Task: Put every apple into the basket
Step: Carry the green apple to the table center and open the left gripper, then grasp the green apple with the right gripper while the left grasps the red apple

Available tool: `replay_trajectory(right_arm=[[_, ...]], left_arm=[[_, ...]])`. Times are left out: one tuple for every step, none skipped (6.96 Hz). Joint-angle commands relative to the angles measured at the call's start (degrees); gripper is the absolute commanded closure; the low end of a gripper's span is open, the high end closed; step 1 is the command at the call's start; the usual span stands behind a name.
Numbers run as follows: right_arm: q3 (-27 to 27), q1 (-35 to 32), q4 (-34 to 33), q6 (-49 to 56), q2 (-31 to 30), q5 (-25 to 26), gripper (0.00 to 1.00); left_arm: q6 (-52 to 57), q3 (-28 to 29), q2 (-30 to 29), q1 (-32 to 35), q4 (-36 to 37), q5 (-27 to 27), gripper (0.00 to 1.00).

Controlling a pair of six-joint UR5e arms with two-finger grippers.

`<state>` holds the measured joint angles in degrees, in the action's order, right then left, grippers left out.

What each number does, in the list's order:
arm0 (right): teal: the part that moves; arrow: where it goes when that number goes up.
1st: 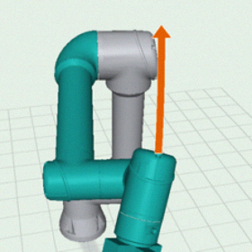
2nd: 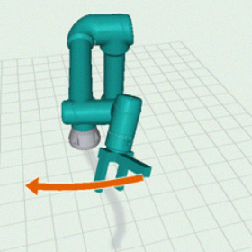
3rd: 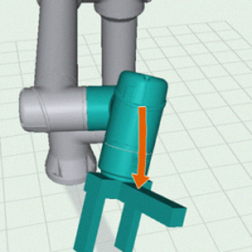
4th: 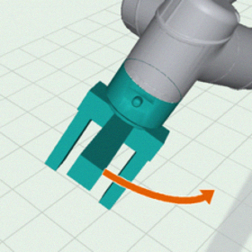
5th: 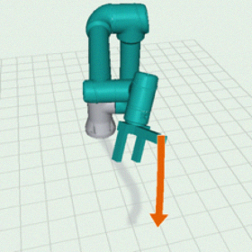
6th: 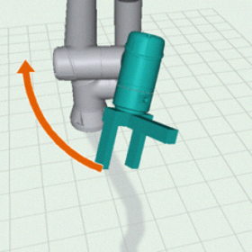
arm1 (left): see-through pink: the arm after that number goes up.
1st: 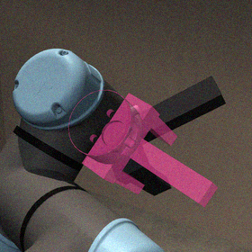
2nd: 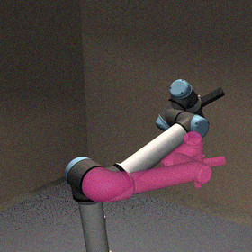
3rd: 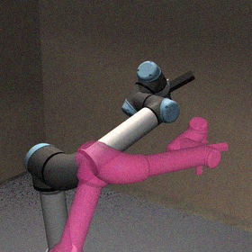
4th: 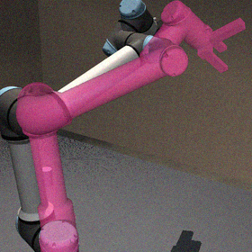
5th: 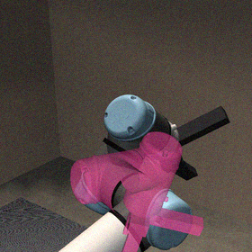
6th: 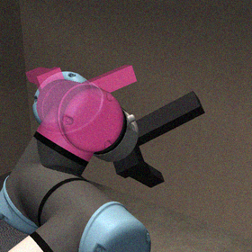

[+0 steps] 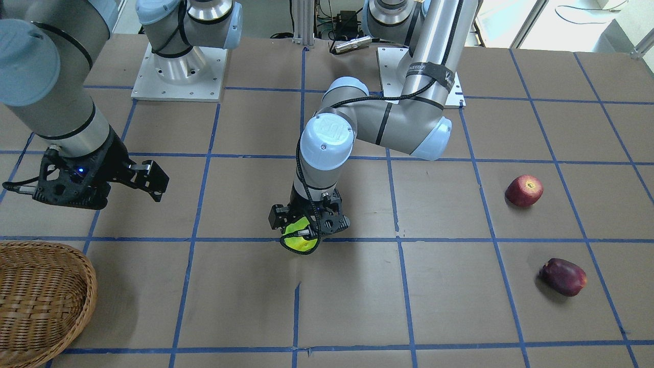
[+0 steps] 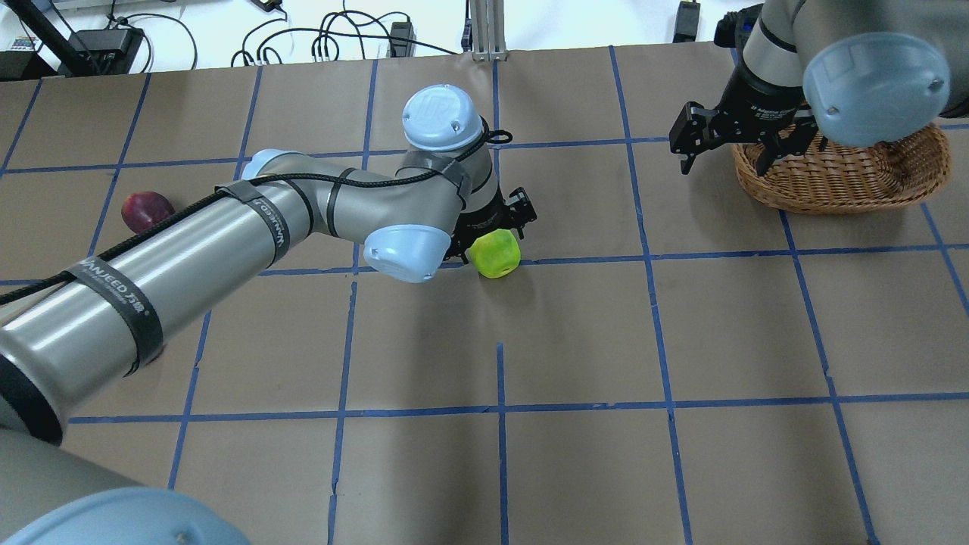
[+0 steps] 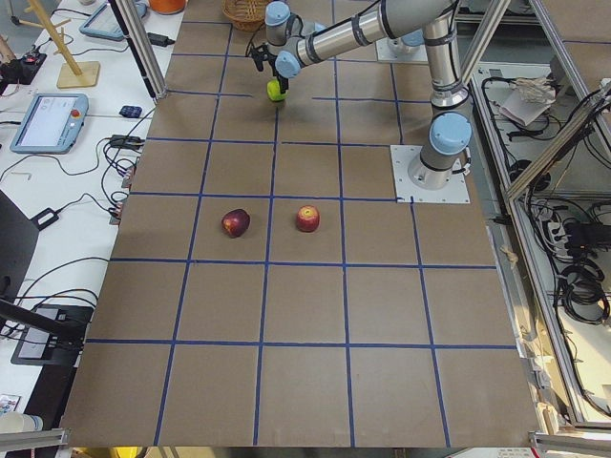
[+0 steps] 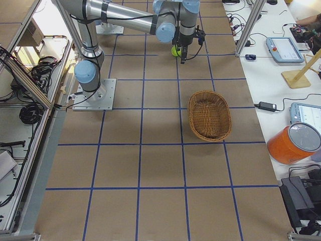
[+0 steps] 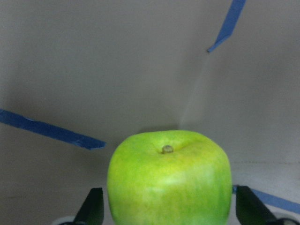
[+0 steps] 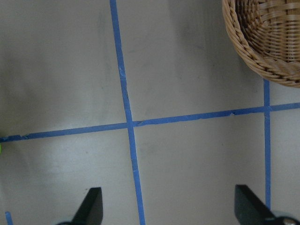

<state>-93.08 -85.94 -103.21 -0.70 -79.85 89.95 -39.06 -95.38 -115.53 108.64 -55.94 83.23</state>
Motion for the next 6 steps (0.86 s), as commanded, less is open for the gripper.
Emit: replay_trajectory(right_arm=[[0.0, -4.91, -1.2, 0.08, 1.97, -5.27, 0.0], [0.17, -9.38, -1.46, 0.0, 2.67, -6.44, 0.0], [-0.09, -13.08, -4.77, 0.0, 3.38, -6.71, 0.0], [0.0, -17.12, -6.02, -0.18, 6.08, -8.71, 0.0], [-0.17, -20.29, -11.43, -1.14, 8.63, -9.08, 0.0], [0.0, -22.06, -14.09, -5.58, 11.53, -8.91, 0.0]], left_arm=[[9.47, 5.45, 7.13, -7.69, -17.73, 0.0, 0.0], [21.97, 4.77, 9.68, -13.39, -22.5, 1.31, 0.0], [34.63, 3.11, 11.71, -18.84, -24.55, 4.54, 0.02], [42.58, 1.01, 13.65, -22.47, -24.39, 7.7, 0.04], [50.15, -0.32, 15.14, -27.37, -23.7, 12.26, 0.05], [57.1, -1.2, 16.55, -32.73, -24.04, 12.83, 0.05]])
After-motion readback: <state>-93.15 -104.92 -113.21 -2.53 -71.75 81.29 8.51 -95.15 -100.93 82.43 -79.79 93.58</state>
